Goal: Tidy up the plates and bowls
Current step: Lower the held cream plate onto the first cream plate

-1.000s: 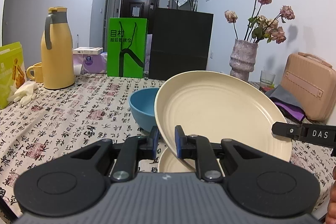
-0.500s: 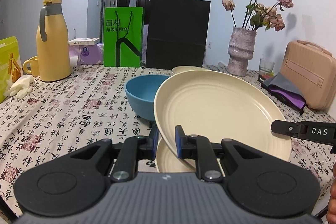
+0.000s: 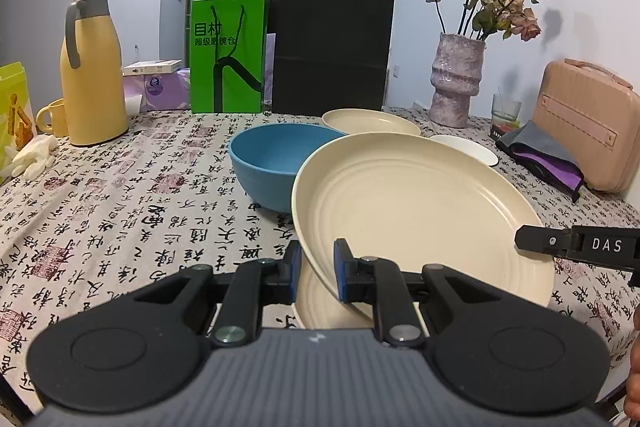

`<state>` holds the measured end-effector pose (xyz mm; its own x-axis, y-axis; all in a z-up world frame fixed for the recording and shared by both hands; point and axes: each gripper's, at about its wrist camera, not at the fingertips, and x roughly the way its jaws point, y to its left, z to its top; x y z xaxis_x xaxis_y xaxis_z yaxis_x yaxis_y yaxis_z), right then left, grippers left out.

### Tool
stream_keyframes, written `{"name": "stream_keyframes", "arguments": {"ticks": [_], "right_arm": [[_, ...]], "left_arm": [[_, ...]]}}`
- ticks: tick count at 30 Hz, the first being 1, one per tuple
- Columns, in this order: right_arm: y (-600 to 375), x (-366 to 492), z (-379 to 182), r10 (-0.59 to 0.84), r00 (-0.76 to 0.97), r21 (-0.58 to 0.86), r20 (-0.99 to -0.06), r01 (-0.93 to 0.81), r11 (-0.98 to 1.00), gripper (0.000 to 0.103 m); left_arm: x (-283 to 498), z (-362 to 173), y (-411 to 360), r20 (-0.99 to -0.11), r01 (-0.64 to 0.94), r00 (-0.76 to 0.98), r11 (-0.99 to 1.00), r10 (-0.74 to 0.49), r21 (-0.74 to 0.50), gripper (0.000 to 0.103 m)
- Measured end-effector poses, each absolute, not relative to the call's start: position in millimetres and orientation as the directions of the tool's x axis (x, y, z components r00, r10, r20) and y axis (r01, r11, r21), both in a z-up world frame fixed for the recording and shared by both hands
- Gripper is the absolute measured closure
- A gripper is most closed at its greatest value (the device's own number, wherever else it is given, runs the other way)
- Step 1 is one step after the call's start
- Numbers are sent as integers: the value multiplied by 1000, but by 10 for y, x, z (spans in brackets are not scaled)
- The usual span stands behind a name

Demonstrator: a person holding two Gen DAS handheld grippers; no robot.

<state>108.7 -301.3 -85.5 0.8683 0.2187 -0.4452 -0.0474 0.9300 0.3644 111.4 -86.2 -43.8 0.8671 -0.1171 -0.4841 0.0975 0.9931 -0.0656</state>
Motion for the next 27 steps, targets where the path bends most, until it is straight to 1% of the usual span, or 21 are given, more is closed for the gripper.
{"name": "stream_keyframes", "arguments": {"ticks": [13,23,27], "right_arm": [[-3034,1157,-949,218,855,366,-470,-37,930,92],[-3003,1190,-972,206,847,340,-489,-32,940,92],[-3013,1231,-1009,201,840,335,-505,-24,942,92]], "left_arm": [[1172,-513,-884,-507,99,854,993,-114,-57,86],[1189,-557,-888,-520,91,848,995,-103,-49,86],[1236,-604,-889,-537,93,837,994,-108,-55,86]]}}
